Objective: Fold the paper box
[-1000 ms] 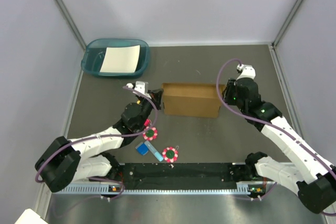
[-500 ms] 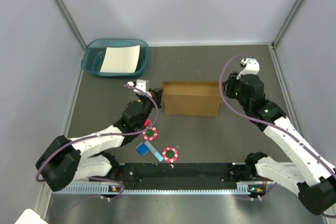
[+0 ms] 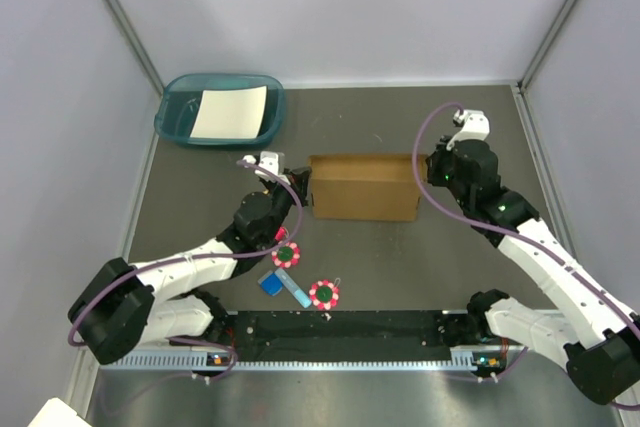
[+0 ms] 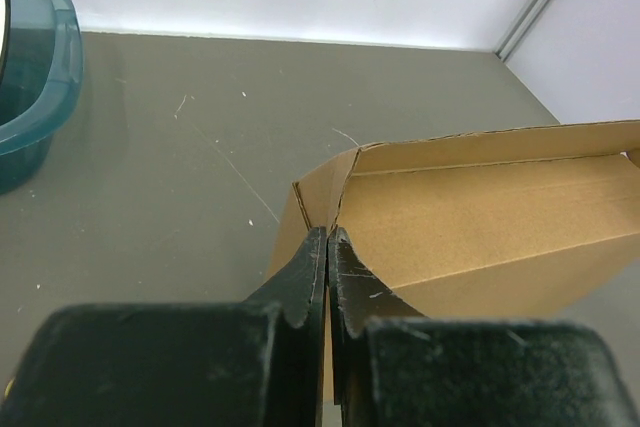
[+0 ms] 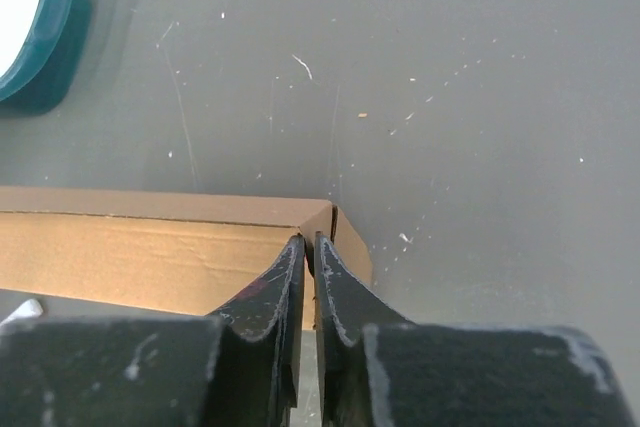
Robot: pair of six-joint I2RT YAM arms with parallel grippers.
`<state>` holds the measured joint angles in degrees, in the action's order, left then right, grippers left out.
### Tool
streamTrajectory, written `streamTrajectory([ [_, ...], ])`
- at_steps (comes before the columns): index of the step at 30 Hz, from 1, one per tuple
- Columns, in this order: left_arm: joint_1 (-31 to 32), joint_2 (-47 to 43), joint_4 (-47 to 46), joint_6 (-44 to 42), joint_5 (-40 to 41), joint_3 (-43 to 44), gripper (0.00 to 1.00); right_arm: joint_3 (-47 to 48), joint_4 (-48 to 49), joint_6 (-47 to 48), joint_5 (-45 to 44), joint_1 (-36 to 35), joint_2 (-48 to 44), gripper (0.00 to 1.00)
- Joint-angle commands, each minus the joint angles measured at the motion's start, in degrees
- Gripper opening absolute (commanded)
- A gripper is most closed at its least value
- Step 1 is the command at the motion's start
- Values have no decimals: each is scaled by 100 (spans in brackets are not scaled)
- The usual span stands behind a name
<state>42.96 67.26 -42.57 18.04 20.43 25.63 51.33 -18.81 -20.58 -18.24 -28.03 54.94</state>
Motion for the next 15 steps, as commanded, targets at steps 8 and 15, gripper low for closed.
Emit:
streamTrajectory([
  [8,-7,199,1655,-73,199,-146,2,-552,369,-104,-74,-44,-202,0],
  [15,11,296,1523,50,172,-172,3,-1406,360,-482,-75,-36,-492,0],
])
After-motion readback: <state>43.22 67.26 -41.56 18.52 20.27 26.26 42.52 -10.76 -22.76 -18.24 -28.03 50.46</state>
